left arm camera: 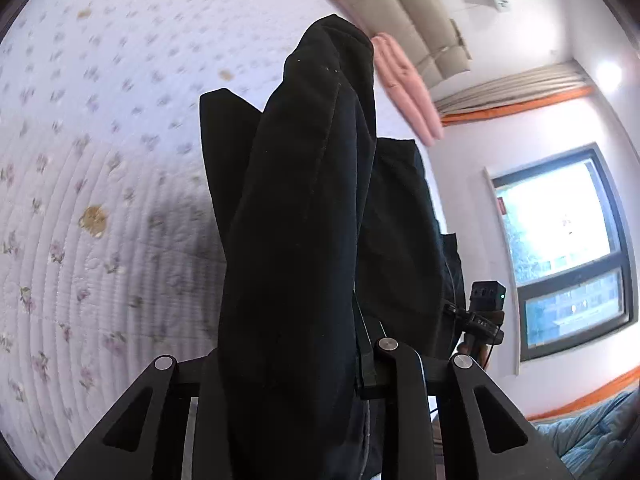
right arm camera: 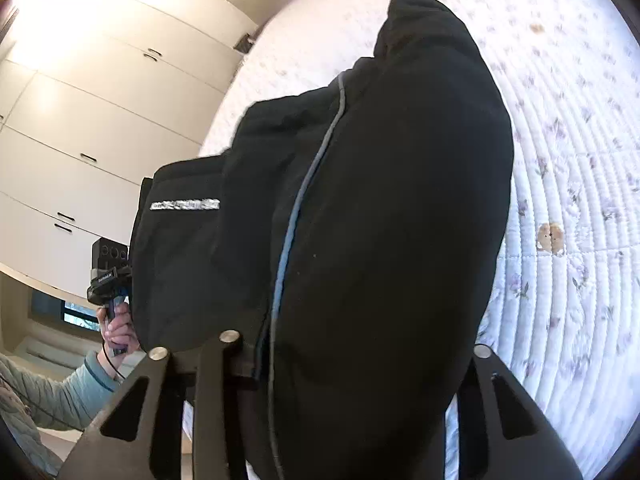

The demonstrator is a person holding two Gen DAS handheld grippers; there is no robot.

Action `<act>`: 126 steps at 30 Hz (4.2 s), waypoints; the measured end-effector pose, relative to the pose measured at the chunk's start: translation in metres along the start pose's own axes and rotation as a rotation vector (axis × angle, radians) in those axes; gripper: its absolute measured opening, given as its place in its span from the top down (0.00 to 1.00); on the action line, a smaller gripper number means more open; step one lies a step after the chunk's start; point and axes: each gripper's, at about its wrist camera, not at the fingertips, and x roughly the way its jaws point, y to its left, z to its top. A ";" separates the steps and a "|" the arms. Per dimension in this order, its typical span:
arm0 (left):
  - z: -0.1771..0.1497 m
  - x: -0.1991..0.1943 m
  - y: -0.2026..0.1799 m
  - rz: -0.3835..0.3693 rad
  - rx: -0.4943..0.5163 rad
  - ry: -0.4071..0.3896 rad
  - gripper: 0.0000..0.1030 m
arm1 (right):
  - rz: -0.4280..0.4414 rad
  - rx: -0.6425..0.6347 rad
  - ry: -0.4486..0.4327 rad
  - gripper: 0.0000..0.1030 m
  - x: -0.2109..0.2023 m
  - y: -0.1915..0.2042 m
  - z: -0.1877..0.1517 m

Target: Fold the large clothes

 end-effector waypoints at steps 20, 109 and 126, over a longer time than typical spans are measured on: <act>-0.112 -0.101 -0.066 -0.044 0.069 -0.005 0.73 | -0.131 -0.086 0.001 0.60 -0.031 0.082 -0.035; -0.363 -0.184 -0.328 0.862 0.545 -0.453 0.22 | -0.789 -0.175 -0.480 0.01 -0.093 0.331 -0.240; -0.349 -0.159 -0.311 0.849 0.507 -0.370 0.22 | -0.762 -0.120 -0.418 0.01 -0.082 0.302 -0.224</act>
